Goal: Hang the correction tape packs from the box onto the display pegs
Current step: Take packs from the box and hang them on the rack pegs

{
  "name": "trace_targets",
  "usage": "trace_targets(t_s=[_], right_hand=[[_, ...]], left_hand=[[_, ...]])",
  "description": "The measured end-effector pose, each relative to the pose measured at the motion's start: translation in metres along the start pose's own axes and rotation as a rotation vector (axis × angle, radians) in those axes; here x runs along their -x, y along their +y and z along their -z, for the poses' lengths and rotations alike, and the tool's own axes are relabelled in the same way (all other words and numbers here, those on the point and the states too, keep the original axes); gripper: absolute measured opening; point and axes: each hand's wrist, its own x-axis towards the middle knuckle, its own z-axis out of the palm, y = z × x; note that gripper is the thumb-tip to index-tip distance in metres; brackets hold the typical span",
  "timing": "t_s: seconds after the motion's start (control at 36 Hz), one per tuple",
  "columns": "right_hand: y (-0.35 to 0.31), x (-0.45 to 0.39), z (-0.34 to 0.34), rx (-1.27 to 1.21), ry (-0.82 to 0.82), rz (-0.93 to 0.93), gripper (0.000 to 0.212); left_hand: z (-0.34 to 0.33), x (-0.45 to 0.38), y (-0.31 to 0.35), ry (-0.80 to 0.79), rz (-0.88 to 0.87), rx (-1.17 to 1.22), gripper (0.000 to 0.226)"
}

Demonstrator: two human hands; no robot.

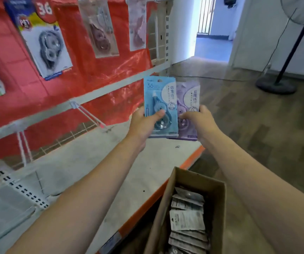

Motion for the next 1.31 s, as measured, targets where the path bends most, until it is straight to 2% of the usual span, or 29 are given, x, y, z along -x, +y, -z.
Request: trace_targets(t_s=[0.08, 0.22, 0.44, 0.56, 0.61, 0.69, 0.89, 1.03, 1.22, 1.31], right_hand=[[-0.044, 0.007, 0.010, 0.046, 0.045, -0.045, 0.033], [-0.126, 0.036, 0.026, 0.070, 0.009, -0.144, 0.035], [-0.265, 0.076, 0.027, 0.078, -0.094, -0.225, 0.038], [-0.318, 0.088, 0.020, 0.111, -0.150, -0.205, 0.038], [-0.339, 0.092, 0.015, 0.100, -0.162, -0.191, 0.033], [-0.367, 0.097, 0.009, 0.077, -0.179, -0.147, 0.033], [-0.430, 0.106, -0.007, 0.075, -0.226, 0.027, 0.034], [-0.467, 0.114, -0.029, 0.058, -0.352, 0.123, 0.029], [-0.477, 0.113, -0.050, 0.087, -0.418, 0.103, 0.047], [-0.478, 0.108, -0.054, 0.088, -0.394, 0.099, 0.042]], left_hand=[[-0.015, 0.007, 0.039, -0.017, 0.085, -0.044, 0.023], [-0.027, 0.026, 0.127, -0.055, 0.164, -0.117, 0.031], [-0.022, 0.051, 0.269, 0.065, 0.263, -0.139, 0.018], [-0.011, 0.057, 0.323, 0.118, 0.254, -0.155, 0.027], [-0.004, 0.057, 0.345, 0.160, 0.234, -0.164, 0.023], [0.004, 0.055, 0.373, 0.202, 0.217, -0.119, 0.012], [0.019, 0.060, 0.432, 0.228, 0.161, -0.045, 0.011], [0.047, 0.065, 0.468, 0.242, 0.104, -0.005, 0.016], [0.068, 0.064, 0.478, 0.265, 0.104, 0.005, 0.011], [0.067, 0.060, 0.476, 0.270, 0.086, 0.040, 0.012]])
